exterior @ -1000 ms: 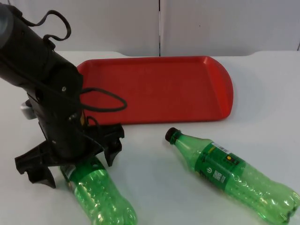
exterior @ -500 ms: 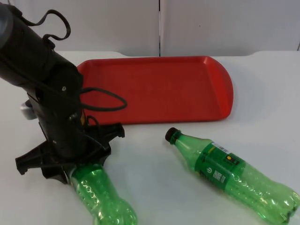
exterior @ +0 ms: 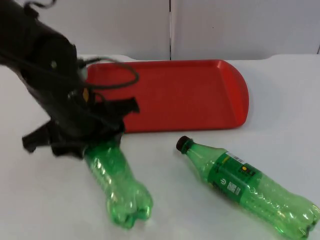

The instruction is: Place the bottle upright on the tray.

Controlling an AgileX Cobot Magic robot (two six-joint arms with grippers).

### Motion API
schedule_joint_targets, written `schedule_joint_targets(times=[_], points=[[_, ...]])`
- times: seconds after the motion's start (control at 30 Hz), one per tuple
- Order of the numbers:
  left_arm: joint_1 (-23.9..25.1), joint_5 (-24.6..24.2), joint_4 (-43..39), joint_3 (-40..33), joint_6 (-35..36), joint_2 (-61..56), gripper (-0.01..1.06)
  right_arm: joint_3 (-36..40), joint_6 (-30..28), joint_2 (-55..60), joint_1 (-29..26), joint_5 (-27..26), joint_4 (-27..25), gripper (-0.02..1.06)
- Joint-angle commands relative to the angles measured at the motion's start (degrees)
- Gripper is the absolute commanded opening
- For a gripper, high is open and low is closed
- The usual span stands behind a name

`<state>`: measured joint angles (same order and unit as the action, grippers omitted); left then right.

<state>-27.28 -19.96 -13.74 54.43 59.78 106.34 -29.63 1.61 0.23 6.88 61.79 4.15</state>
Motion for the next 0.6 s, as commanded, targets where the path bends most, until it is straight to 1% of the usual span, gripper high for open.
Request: schedule_joint_targets(times=[0.0,0.13,0.17,0.33,0.37,0.43,0.53,0.57], points=[[-0.1,3.3,0.7,-0.1,-2.4,-3.0,0.00,0.2,-0.1,-0.2,-0.3,0.0,0.1,1.04],[-0.1,8.9,-1.4,-0.1,-7.6,-10.0,0.00,0.2,-0.1,-0.2,-0.3,0.0,0.1,1.04],[-0.1,8.9,-1.4,-0.1,-7.6,-10.0,0.00,0.2,-0.1,-0.2,-0.3,0.0,0.1,1.04],[-0.1,15.9,-10.9,-0.1,-8.0,-18.2,0.00,0.2,-0.1,-0.2,-0.3,0.0,0.1,1.04],[-0.1,15.9,-10.9,-0.1,-8.0,-18.2,0.00,0.2,-0.1,-0.2,-0.3,0.0,0.1,1.04],[-0.1,19.2,-16.5,-0.1,-8.2,-21.0,0.00,0.2,-0.1,-0.2,-0.3,0.0,0.1,1.04],[0.0,24.5,-27.1,-0.1,-8.2,-24.1,0.00,0.2,-0.1,-0.2,-0.3,0.0,0.1,1.04],[0.0,24.5,-27.1,-0.1,-8.2,-24.1,0.00,0.2,-0.1,-0.2,-0.3,0.0,0.1,1.04]])
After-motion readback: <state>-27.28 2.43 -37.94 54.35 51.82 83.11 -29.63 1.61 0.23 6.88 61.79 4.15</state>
